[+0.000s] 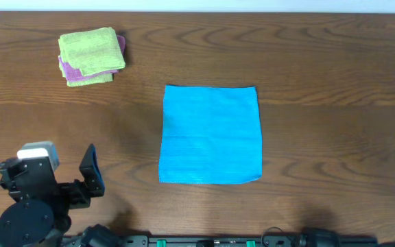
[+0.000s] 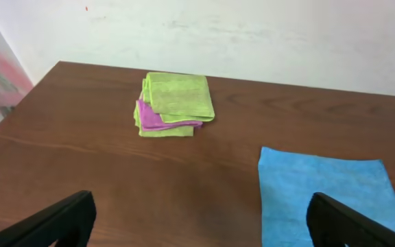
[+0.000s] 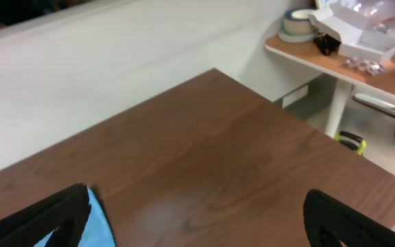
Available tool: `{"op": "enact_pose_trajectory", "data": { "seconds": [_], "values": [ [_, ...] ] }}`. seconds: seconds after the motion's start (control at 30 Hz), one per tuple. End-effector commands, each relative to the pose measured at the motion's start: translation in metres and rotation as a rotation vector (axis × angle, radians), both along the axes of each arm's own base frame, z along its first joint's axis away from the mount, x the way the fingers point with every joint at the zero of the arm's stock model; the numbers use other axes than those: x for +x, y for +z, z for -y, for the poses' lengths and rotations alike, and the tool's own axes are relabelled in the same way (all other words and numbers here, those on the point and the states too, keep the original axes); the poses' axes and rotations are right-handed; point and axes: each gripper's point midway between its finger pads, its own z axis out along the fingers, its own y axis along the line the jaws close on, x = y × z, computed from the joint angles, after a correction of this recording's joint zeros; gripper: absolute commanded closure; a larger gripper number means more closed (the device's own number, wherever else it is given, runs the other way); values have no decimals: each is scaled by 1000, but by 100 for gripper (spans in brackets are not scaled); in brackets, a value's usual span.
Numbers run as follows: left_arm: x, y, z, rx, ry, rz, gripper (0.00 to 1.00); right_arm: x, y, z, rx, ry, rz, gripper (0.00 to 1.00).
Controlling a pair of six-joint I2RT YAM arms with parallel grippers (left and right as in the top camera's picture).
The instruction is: Fold the cloth
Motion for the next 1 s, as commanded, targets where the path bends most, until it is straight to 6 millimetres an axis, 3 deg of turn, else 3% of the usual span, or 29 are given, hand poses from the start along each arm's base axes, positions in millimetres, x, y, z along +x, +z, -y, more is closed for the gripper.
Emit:
{"op": "enact_pose_trajectory", "data": {
  "seconds": [0.0, 0.1, 0.2, 0.3, 0.43, 0.5, 0.77, 0.97],
  "values": [
    [-2, 3, -5, 9, 19, 7, 4, -11, -6, 2, -7, -27, -12, 1],
    [-9, -5, -7, -50, 31, -10, 6, -28, -18, -1, 6, -38, 17, 1],
    [-12, -19, -13, -65, 68, -22, 7, -37, -35, -20, 29, 24, 65, 1],
    [-14, -44, -9, -88, 69, -75, 7, -23, -59, -54, 73, 155, 61, 1],
    [-17, -76, 2, -157, 51, -172, 9, 6, -98, -82, 194, 268, -30, 1],
    [-21, -96, 2, -183, 84, -239, 9, 16, -119, -85, 253, 279, -90, 1],
    [-22, -134, 41, -270, -8, -443, 8, 29, -183, -95, 429, 320, -298, 1],
    [-7, -169, 70, -216, -33, -646, 11, 40, -206, -95, 478, 349, -378, 2]
  ]
}}
